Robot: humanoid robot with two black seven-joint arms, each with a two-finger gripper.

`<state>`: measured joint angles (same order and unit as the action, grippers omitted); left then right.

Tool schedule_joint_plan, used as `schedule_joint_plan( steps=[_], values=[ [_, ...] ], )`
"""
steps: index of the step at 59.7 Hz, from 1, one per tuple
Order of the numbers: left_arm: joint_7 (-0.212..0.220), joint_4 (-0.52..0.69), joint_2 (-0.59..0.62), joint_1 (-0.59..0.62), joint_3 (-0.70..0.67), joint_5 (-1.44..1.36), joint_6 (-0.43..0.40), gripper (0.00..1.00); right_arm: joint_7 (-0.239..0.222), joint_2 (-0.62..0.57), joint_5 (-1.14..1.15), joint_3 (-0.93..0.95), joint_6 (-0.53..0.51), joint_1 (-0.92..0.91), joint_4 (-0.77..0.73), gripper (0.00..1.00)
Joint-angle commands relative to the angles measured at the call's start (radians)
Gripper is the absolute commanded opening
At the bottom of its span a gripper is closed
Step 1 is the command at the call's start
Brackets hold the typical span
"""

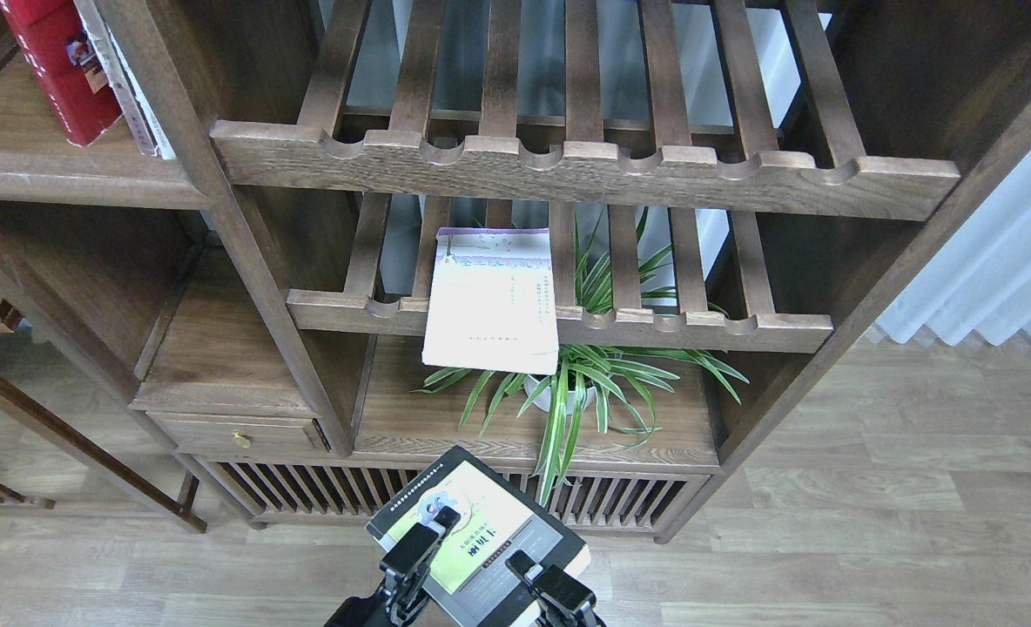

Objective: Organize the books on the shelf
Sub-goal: 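Grasp the white-and-green book with the left gripper from the right, then carry the white-and-green book with the left gripper to the side shelf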

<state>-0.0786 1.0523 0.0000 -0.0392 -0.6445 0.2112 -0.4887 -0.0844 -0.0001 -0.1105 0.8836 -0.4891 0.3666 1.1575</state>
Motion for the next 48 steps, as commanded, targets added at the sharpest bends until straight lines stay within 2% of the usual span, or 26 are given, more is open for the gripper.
schedule_joint_plan(
  steps=[1, 8, 12, 13, 14, 15, 16, 18, 20, 24, 30, 40, 48],
  values=[
    [0.003, -0.003, 0.0, 0.002, 0.005, 0.0, 0.0, 0.07, 0.003, 0.0, 0.0, 0.0, 0.0, -0.001, -0.002, 0.05],
    [0.01, 0.0, 0.003, 0.005, 0.008, -0.001, 0.0, 0.07, 0.006, 0.0, -0.003, 0.001, 0.0, -0.001, -0.004, 0.06],
    [0.011, 0.006, 0.023, 0.005, 0.006, -0.004, 0.0, 0.07, 0.006, 0.0, -0.003, 0.001, 0.0, -0.001, -0.002, 0.13],
    [0.013, 0.021, 0.052, 0.004, 0.006, -0.004, 0.0, 0.06, 0.003, 0.0, 0.0, -0.006, 0.0, -0.001, 0.004, 0.43],
    [0.013, 0.035, 0.067, 0.004, 0.005, -0.007, 0.0, 0.06, 0.0, 0.0, 0.006, -0.015, 0.0, -0.001, 0.004, 0.61],
    [0.014, 0.038, 0.072, 0.002, 0.005, -0.009, 0.0, 0.06, 0.0, 0.0, 0.009, -0.017, 0.0, -0.001, 0.004, 0.65],
    [0.014, 0.049, 0.084, 0.001, 0.005, -0.012, 0.0, 0.06, 0.003, 0.0, 0.009, -0.025, 0.0, -0.003, 0.004, 0.74],
    [0.014, 0.069, 0.106, -0.004, -0.003, -0.013, 0.0, 0.06, 0.008, 0.0, 0.011, -0.032, 0.0, -0.003, 0.004, 0.86],
    [0.014, 0.087, 0.129, -0.007, -0.01, -0.013, 0.0, 0.06, 0.009, 0.0, 0.011, -0.037, 0.0, -0.003, 0.004, 0.93],
    [0.013, 0.121, 0.176, -0.015, -0.024, -0.013, 0.0, 0.06, 0.009, 0.0, 0.011, -0.04, 0.0, -0.001, 0.004, 0.99],
    [0.013, 0.213, 0.265, -0.044, -0.066, -0.013, 0.0, 0.06, 0.011, 0.0, 0.011, -0.048, 0.0, -0.003, 0.004, 0.99],
    [0.014, 0.394, 0.454, -0.131, -0.208, -0.013, 0.0, 0.06, 0.011, 0.0, 0.011, -0.049, 0.0, -0.003, 0.002, 0.99],
    [0.022, 0.46, 0.558, -0.192, -0.326, -0.021, 0.0, 0.06, 0.012, 0.0, 0.012, -0.049, 0.0, -0.005, -0.001, 0.99]
  ],
)
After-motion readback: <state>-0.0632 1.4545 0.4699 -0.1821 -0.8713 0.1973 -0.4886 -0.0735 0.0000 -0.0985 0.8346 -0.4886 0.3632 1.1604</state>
